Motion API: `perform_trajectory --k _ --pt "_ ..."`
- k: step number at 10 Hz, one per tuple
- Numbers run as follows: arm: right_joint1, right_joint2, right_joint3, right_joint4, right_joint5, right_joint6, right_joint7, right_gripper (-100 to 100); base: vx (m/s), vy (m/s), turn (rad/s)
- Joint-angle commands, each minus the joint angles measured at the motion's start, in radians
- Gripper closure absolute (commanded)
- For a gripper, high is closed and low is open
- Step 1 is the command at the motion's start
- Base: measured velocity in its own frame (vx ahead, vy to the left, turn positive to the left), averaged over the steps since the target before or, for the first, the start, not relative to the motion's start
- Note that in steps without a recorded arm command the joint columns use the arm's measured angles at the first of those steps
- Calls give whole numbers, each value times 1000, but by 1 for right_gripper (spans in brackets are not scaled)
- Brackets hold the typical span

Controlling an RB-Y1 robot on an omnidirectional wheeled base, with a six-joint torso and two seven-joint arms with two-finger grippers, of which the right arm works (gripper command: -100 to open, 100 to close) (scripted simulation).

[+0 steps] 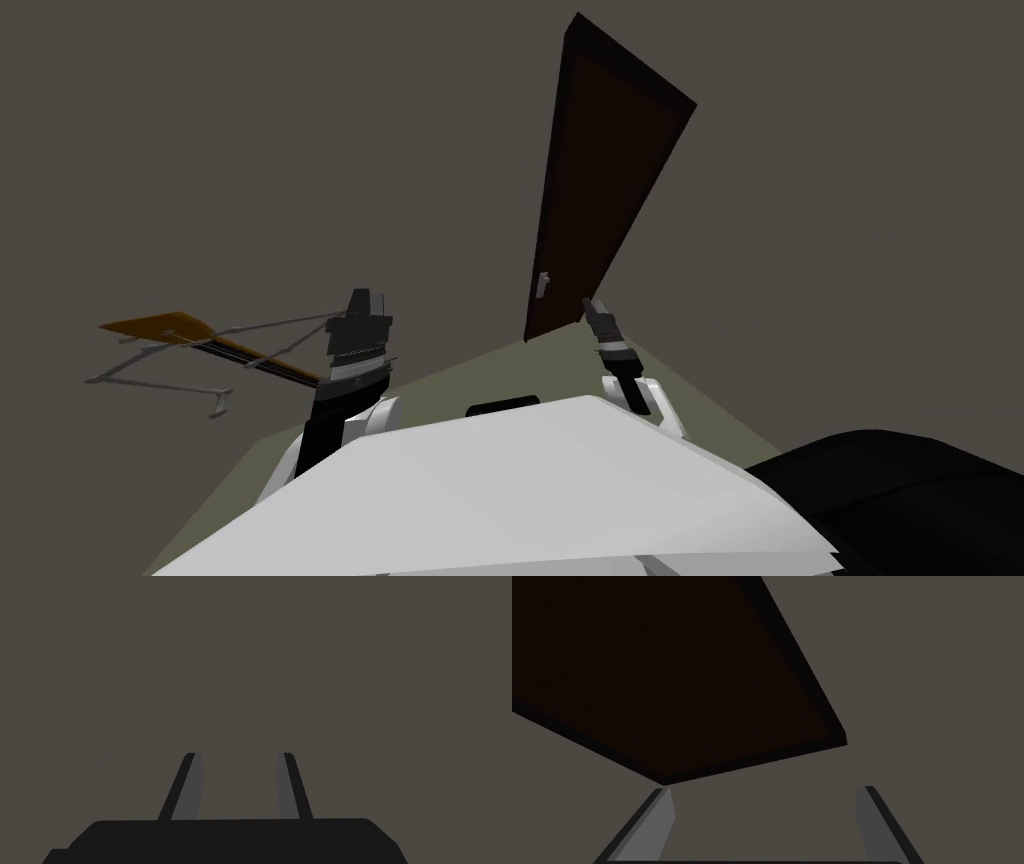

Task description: Pull the door open

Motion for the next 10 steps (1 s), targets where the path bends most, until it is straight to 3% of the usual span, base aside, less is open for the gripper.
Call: perform_trajectory --k 1,10 --pt "-4 -1 -32 28 34 -15 12 -100 94 -70 156" --pt "-29 10 -214 194 211 -114 73 -100 78 -61 191"
